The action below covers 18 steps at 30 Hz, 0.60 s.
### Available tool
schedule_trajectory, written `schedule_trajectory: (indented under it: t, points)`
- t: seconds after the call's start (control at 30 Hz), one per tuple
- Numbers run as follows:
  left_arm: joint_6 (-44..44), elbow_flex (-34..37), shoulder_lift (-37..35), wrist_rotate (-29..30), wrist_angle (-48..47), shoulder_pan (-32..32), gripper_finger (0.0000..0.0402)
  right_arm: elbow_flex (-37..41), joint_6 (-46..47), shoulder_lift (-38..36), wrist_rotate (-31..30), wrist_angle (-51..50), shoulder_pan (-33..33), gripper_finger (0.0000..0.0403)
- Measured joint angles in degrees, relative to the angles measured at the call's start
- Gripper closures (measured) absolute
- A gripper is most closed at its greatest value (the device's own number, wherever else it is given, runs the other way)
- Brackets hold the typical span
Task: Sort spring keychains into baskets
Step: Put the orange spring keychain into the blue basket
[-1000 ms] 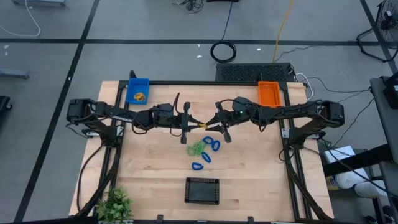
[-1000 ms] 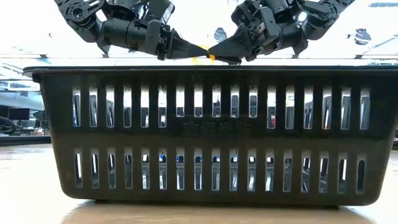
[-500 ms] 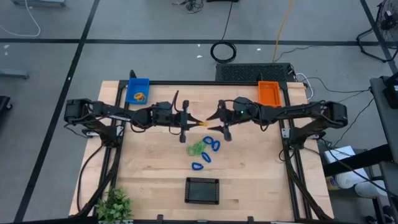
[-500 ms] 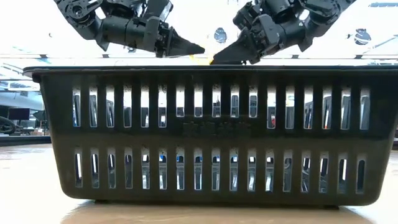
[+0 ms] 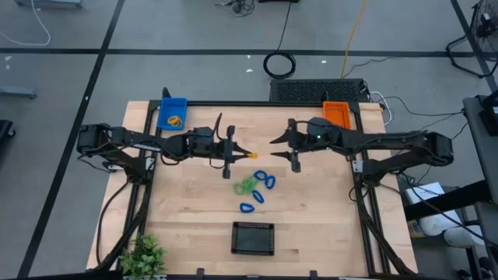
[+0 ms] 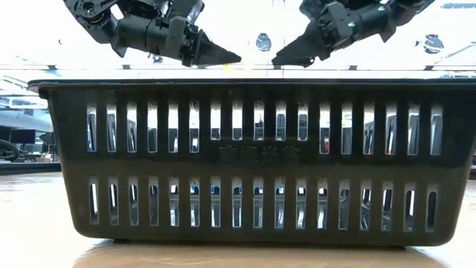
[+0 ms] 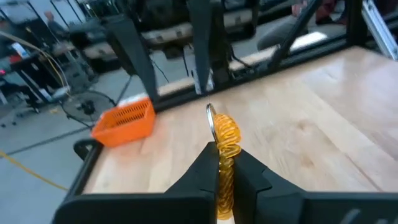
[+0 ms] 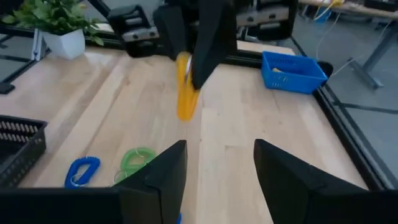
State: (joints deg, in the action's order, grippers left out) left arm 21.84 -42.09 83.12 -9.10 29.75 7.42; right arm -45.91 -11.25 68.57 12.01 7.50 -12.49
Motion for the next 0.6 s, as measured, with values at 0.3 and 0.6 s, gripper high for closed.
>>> schedule_trajectory:
  t: [0.3,0.6]
  points:
    - [0.16,0.01,0.06,-0.02,-0.44,0.0,0.038,12.38,0.5,-8.87,0.05,20.06,-0.18,0.0232]
    - [0.32,0.01,0.06,0.01,0.45,0.39,0.0374,16.94,0.96,-9.33,0.18,29.96,-0.05,0.0233]
